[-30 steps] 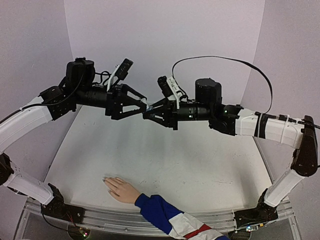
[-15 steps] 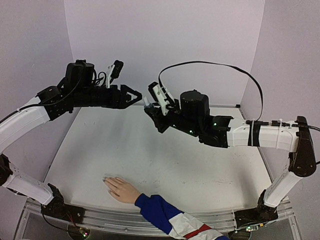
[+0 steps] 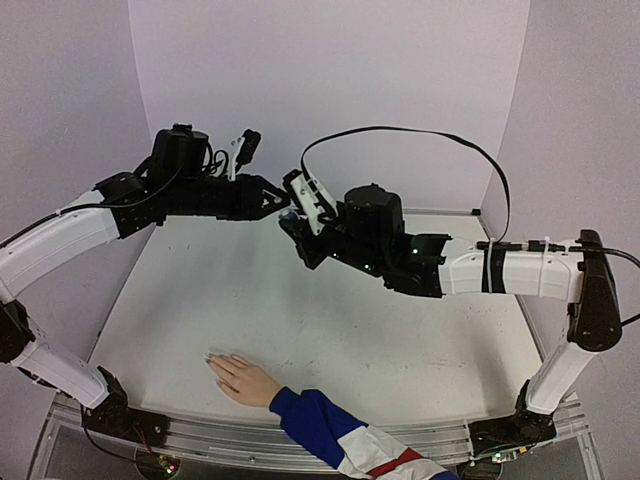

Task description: Paint the nails

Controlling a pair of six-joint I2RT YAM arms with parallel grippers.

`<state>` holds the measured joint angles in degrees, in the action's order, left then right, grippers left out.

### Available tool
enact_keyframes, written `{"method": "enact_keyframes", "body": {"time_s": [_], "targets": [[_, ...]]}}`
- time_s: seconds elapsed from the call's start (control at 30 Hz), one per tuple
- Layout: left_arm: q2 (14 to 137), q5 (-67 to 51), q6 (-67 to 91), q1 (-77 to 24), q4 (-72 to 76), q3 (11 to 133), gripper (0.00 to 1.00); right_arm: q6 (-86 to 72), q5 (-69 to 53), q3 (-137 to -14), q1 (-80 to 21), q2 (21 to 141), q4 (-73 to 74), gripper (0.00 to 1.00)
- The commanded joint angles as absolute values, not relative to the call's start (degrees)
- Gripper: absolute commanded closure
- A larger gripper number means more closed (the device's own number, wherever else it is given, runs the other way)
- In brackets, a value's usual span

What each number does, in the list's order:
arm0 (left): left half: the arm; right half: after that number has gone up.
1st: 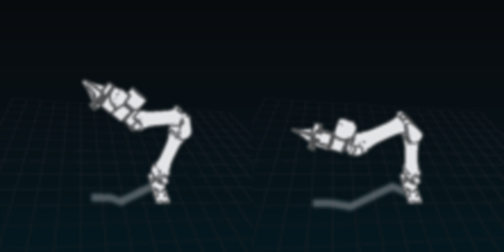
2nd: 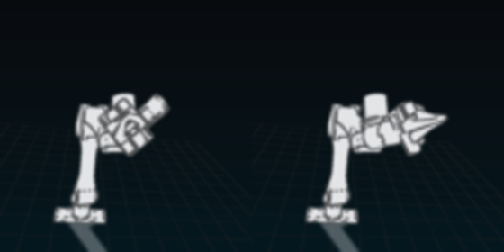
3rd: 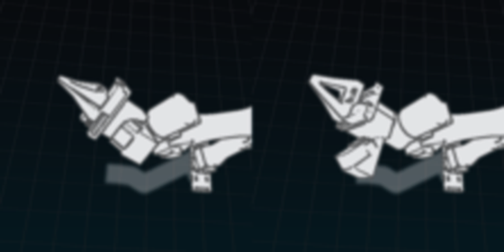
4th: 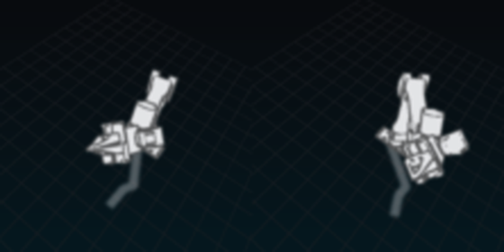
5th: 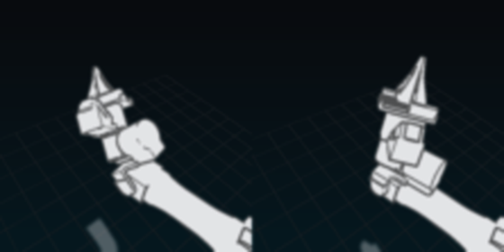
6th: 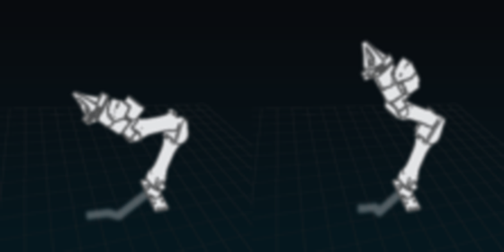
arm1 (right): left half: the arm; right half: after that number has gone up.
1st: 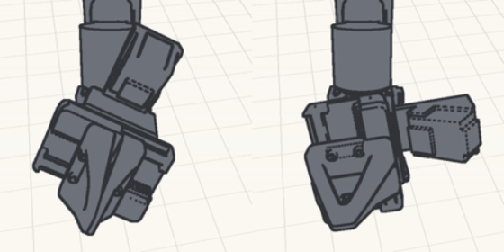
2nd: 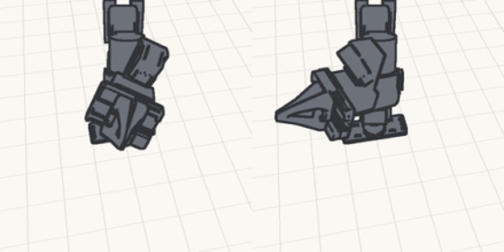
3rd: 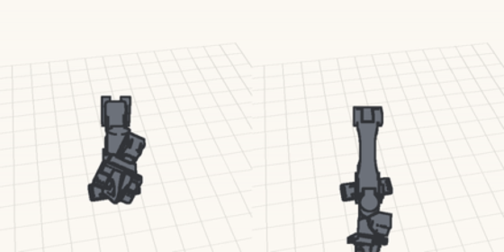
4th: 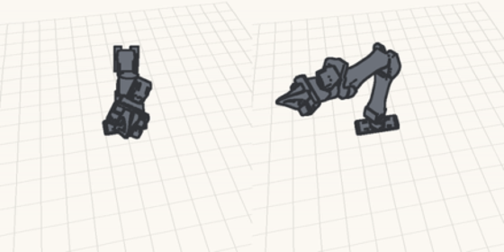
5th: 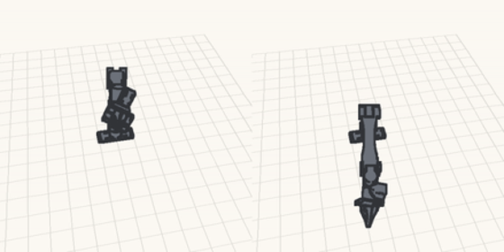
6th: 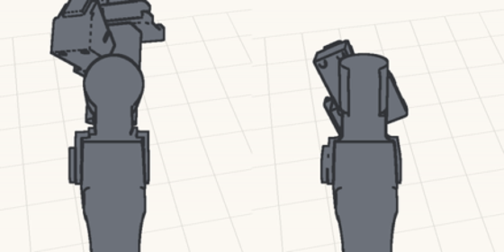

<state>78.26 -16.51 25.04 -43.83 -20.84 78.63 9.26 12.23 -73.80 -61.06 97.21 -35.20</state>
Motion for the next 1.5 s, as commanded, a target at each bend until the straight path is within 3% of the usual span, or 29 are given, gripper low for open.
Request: {"method": "enact_keyframes", "body": {"time_s": [0.0,0.1,0.33,0.4,0.5,0.63,0.73,0.97,1.0,1.1,1.2,1.33,1.47], "targets": [[78.9,-17.5,25.5,-43.9,-17.1,81.9,0.68,10.0,12.4,-77.2,-61.6,97.3,-39.8,1.0],[79.7,-18.4,25.5,-43.9,-17.0,82.4,0.73,9.9,12.1,-77.5,-61.7,97.4,-39.9,1.0],[80.6,-23.8,22.8,-44.0,-16.5,82.8,1.0,8.7,10.2,-77.9,-61.6,96.9,-40.2,1.0],[81.0,-30.3,20.0,-44.0,-15.6,83.0,1.0,8.9,3.0,-77.7,-61.0,96.0,-39.9,1.0],[81.0,-47.7,11.6,-44.0,-15.2,83.3,1.0,5.9,-21.2,-76.8,-55.9,93.1,-39.1,1.0],[78.0,-64.9,4.9,-44.3,-13.3,81.3,1.0,-2.5,-70.4,-79.3,-48.7,94.3,-40.9,1.0],[77.7,-70.6,4.0,-44.7,-13.0,82.4,1.0,-7.6,-85.2,-83.3,-48.9,97.7,-41.2,1.0],[77.5,-64.0,5.5,-44.9,-13.0,82.8,1.0,-5.0,-70.5,-79.2,-48.8,94.8,-40.5,1.0],[77.0,-60.4,6.3,-44.8,-13.6,82.7,0.92,-4.4,-67.4,-78.7,-48.7,94.6,-40.1,1.0],[75.7,-50.0,6.1,-44.7,-18.4,82.8,0.44,-1.0,-53.3,-76.8,-48.5,93.5,-36.7,1.0],[75.6,-39.6,6.1,-44.4,-25.8,84.2,0.26,2.3,-40.2,-76.3,-48.4,93.6,-33.4,1.0],[76.0,-34.8,7.1,-43.9,-30.8,85.2,0.25,3.7,-36.5,-76.0,-48.7,93.5,-31.8,1.0],[76.1,-35.2,7.7,-43.9,-31.8,85.0,0.38,4.5,-34.8,-75.8,-49.3,93.0,-31.6,1.0]]}}
